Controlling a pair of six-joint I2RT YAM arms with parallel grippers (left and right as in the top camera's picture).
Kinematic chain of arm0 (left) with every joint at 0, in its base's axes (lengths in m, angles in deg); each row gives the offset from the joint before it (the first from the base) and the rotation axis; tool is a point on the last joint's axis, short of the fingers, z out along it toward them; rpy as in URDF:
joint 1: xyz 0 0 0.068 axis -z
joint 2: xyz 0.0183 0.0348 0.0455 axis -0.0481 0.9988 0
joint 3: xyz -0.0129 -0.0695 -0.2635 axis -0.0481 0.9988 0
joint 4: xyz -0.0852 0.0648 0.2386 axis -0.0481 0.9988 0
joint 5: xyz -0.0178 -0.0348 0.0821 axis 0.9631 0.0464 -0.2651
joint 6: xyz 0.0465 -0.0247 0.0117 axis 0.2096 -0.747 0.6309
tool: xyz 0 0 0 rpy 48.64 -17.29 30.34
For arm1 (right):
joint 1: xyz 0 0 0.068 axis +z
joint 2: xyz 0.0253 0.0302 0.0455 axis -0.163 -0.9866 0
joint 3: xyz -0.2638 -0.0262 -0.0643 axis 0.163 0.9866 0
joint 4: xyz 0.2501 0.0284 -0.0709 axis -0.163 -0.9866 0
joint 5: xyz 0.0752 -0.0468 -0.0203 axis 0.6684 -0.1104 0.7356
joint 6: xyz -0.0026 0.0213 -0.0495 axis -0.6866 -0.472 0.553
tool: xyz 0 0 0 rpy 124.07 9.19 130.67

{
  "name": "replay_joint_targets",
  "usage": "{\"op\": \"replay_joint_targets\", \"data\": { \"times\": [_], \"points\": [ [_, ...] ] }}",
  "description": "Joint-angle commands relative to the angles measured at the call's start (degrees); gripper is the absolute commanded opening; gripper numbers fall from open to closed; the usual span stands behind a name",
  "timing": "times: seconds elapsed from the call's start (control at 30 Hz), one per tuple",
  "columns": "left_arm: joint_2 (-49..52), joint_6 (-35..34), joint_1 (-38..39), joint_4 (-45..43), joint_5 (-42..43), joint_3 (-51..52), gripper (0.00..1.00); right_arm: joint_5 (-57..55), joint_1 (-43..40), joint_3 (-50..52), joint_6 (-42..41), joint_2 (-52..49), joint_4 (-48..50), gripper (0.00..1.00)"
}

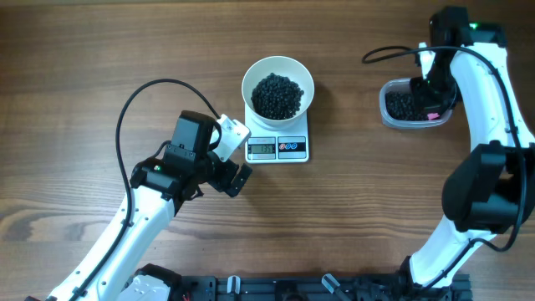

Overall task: Scoop item into bowl and weigh 150g on scale
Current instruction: 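Dip the pink scoop into the black beans and scoop, right gripper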

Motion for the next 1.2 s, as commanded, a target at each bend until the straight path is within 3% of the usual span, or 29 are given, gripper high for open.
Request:
{"op": "replay_joint_targets", "data": {
  "times": [0.0,0.27,0.7,1.17],
  "points": [
    [0.24,0.31,-0.33,0.00,-0.09,0.26,1.00,7.10,-0.31,0.48,1.49,-2.43,-0.76,0.04],
    [0.24,0.31,-0.33,0.00,-0.09,0.26,1.00,16.46,-1.84,0.20,2.23,-2.38,-1.20,0.04],
    [0.24,0.31,-0.33,0.00,-0.09,0.26,1.00,34.97,-13.49,0.22,8.98,-2.36,-2.38,0.04],
    [0.24,0.31,-0.31,0.00,-0.09,0.26,1.00,44.39,-22.62,0.22,13.53,-2.32,-3.78,0.04]
  ]
}}
